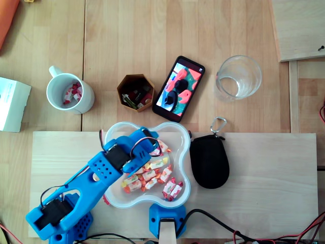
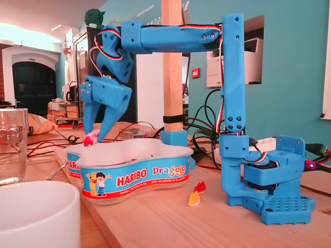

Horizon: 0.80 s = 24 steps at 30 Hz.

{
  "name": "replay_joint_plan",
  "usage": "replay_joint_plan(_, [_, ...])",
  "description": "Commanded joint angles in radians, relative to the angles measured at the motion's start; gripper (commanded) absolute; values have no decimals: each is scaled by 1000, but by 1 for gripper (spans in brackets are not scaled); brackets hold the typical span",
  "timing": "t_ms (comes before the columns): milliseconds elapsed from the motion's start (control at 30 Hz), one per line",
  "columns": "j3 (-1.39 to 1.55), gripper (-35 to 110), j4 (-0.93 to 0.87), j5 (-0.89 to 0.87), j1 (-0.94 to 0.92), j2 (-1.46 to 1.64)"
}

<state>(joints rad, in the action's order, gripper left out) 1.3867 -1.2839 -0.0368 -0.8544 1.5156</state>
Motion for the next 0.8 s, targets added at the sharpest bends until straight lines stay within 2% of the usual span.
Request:
replay_joint_plan(0, [-115, -3, -20, -17, 37, 64])
replay_joint_plan(300, [-276, -3, -20, -115, 160, 64])
replay_joint_plan(767, [-282, -3, -12, -258, 305, 46])
